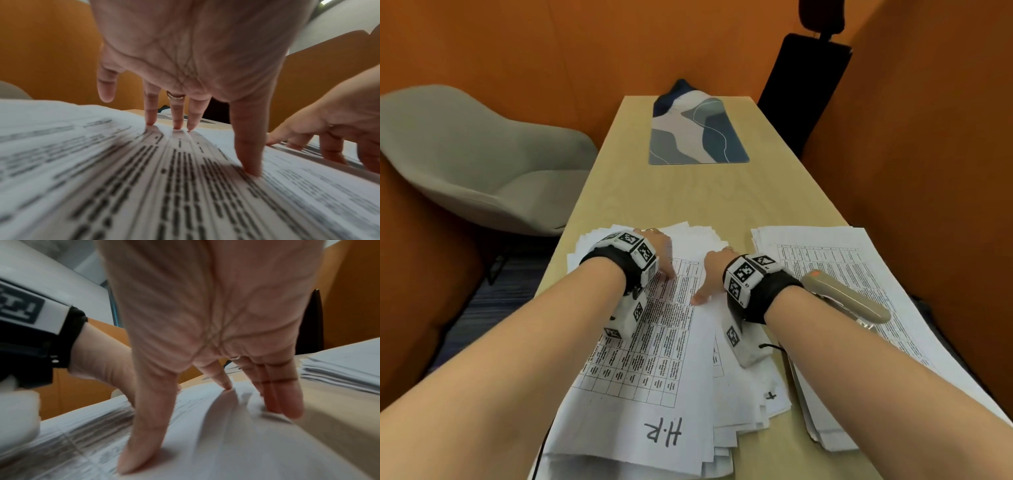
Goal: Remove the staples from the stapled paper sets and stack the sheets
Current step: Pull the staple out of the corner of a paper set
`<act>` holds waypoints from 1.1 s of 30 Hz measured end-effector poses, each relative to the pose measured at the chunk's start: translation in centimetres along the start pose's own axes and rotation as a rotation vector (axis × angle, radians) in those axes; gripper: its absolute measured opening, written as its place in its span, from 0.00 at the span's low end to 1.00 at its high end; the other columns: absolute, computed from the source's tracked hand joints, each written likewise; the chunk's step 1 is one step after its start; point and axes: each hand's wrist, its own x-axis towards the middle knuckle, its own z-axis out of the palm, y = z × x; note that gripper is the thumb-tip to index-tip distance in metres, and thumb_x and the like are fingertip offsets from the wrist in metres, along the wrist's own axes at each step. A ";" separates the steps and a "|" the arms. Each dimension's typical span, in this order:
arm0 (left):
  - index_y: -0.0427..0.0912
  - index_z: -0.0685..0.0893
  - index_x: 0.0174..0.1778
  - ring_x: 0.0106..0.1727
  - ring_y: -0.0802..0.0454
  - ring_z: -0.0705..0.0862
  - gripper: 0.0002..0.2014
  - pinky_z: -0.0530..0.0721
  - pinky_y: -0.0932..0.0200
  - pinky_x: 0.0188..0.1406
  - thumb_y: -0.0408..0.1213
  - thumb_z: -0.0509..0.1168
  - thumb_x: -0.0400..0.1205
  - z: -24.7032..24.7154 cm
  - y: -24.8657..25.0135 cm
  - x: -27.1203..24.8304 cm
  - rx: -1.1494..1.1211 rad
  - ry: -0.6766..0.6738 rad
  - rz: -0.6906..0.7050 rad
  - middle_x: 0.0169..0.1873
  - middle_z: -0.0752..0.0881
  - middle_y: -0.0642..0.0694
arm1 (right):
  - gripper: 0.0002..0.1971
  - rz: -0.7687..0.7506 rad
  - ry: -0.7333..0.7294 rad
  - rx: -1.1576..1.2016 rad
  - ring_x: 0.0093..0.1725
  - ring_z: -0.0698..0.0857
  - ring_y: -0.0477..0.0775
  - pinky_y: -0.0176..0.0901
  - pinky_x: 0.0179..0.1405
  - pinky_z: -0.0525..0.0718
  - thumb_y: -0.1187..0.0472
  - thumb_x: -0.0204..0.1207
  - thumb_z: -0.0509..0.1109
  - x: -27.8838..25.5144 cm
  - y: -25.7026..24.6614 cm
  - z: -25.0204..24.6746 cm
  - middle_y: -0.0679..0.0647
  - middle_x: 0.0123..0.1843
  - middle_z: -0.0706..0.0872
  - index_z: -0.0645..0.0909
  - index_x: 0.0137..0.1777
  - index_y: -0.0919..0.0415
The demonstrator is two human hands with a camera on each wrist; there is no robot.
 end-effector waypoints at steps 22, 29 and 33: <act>0.53 0.59 0.79 0.74 0.43 0.67 0.46 0.69 0.43 0.71 0.51 0.76 0.67 1.0 -3.4 0.5 -0.425 0.202 0.137 0.73 0.71 0.45 | 0.20 -0.025 0.526 0.548 0.40 0.77 0.56 0.39 0.38 0.71 0.75 0.71 0.67 -0.2 1.2 -2.2 0.52 0.32 0.77 0.66 0.26 0.56; 0.47 0.72 0.38 0.40 0.50 0.76 0.14 0.73 0.62 0.41 0.37 0.74 0.73 -0.8 -5.4 -1.5 -0.723 0.368 0.199 0.37 0.79 0.50 | 0.12 -0.106 0.558 0.892 0.31 0.70 0.48 0.42 0.31 0.71 0.64 0.79 0.65 -2.8 1.8 -3.2 0.48 0.30 0.71 0.68 0.36 0.56; 0.51 0.75 0.41 0.33 0.59 0.74 0.14 0.71 0.70 0.36 0.32 0.74 0.73 -1.5 -5.9 -3.7 -0.940 0.340 0.234 0.33 0.76 0.54 | 0.05 -0.094 0.557 0.910 0.42 0.79 0.55 0.44 0.41 0.77 0.60 0.82 0.61 -4.2 1.7 -3.2 0.55 0.44 0.80 0.68 0.52 0.58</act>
